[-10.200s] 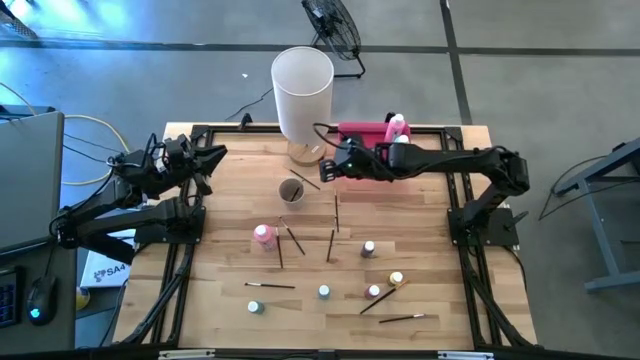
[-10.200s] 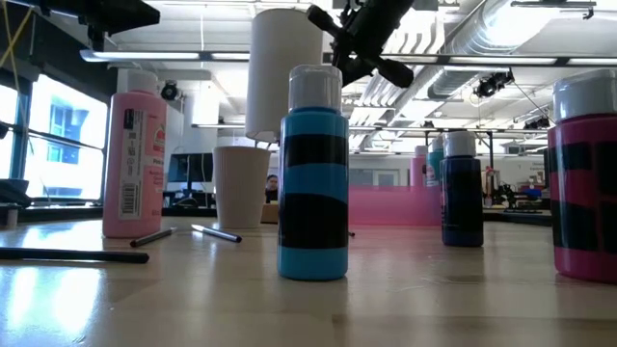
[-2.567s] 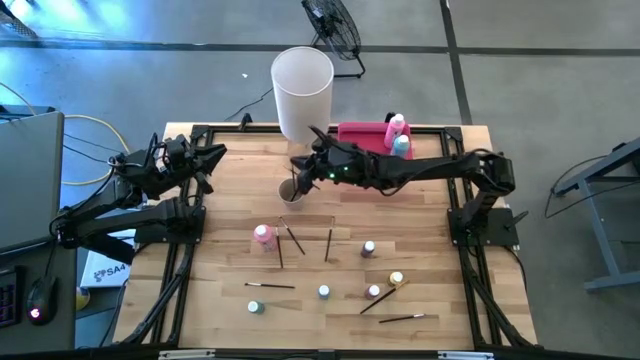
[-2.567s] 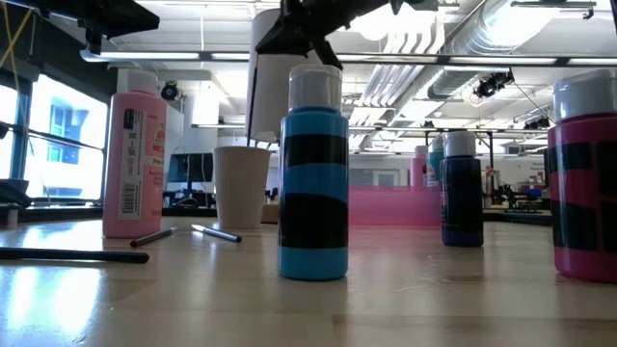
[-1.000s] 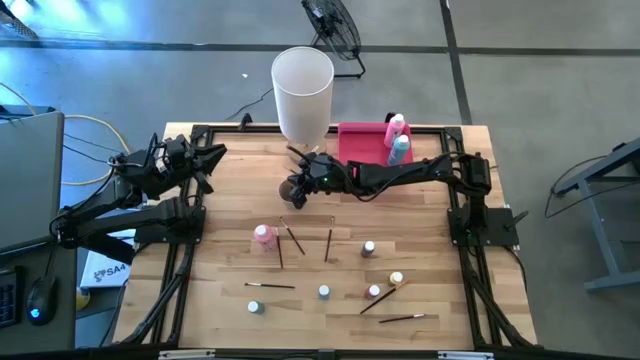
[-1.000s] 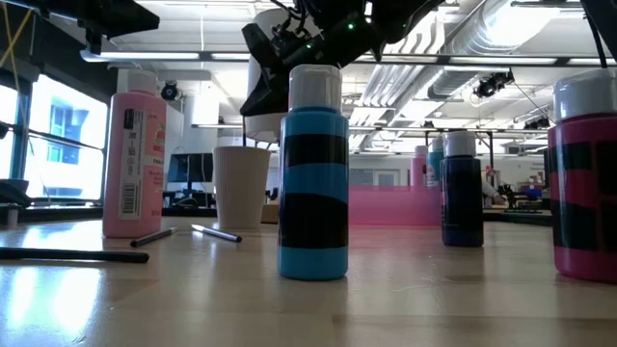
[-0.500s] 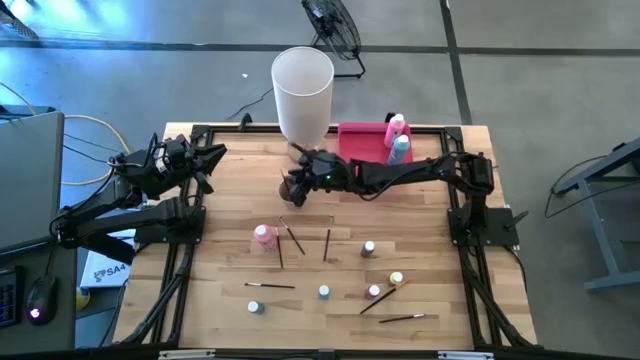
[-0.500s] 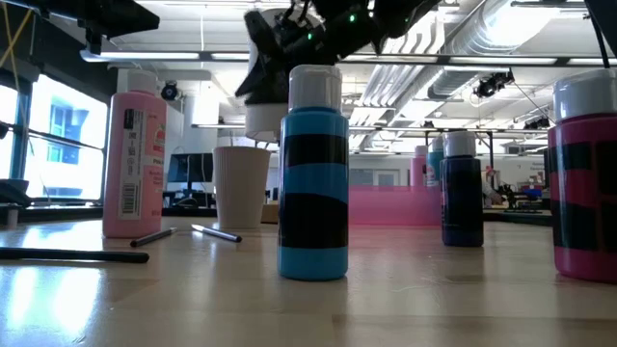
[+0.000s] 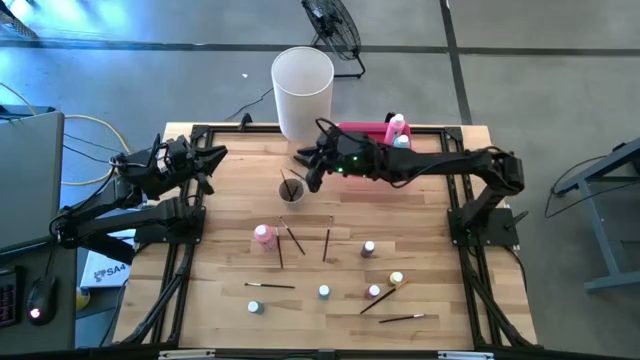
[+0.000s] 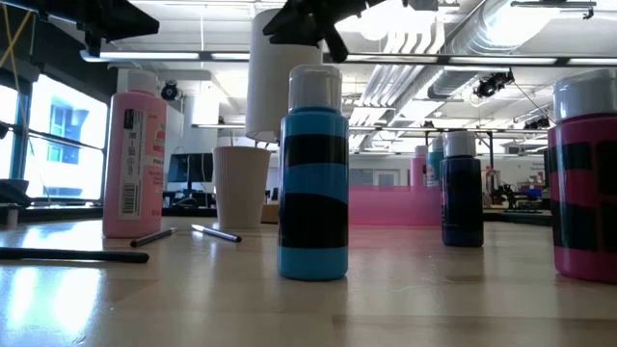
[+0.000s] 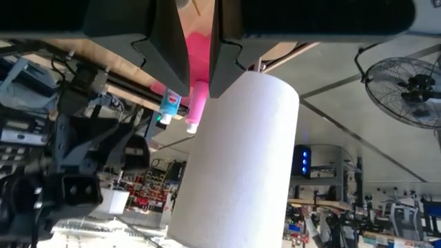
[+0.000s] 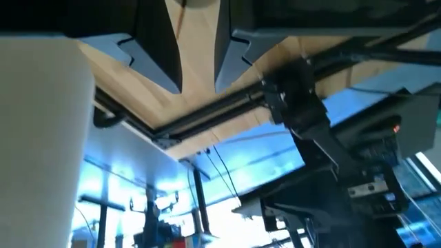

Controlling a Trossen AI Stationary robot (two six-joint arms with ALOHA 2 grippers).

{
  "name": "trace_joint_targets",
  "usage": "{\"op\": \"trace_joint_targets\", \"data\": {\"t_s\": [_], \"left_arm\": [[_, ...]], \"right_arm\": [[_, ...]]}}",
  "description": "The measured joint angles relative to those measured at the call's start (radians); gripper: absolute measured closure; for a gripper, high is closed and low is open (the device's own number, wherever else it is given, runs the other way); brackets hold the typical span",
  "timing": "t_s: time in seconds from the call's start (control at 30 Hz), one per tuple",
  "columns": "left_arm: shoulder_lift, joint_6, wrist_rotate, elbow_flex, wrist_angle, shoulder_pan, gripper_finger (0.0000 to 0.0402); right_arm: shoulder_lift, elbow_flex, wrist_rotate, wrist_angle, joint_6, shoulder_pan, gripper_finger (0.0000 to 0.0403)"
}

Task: Pick & Place Paint Supplies
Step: Put the silver eyeshadow brush into the white cup

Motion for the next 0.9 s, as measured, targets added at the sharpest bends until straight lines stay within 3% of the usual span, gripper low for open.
{"op": "trace_joint_targets", "data": {"t_s": [0.53,0.9], "left_arm": [[0.000,0.000,-0.005,0.000,0.002,0.000,0.0348],[0.000,-0.006,-0.050,0.000,0.004,0.000,0.0348]], "right_arm": [[-0.050,0.000,-0.001,-0.395,0.011,0.001,0.0325],[-0.050,0.000,-0.176,-0.494,0.125,0.002,0.0325]]}}
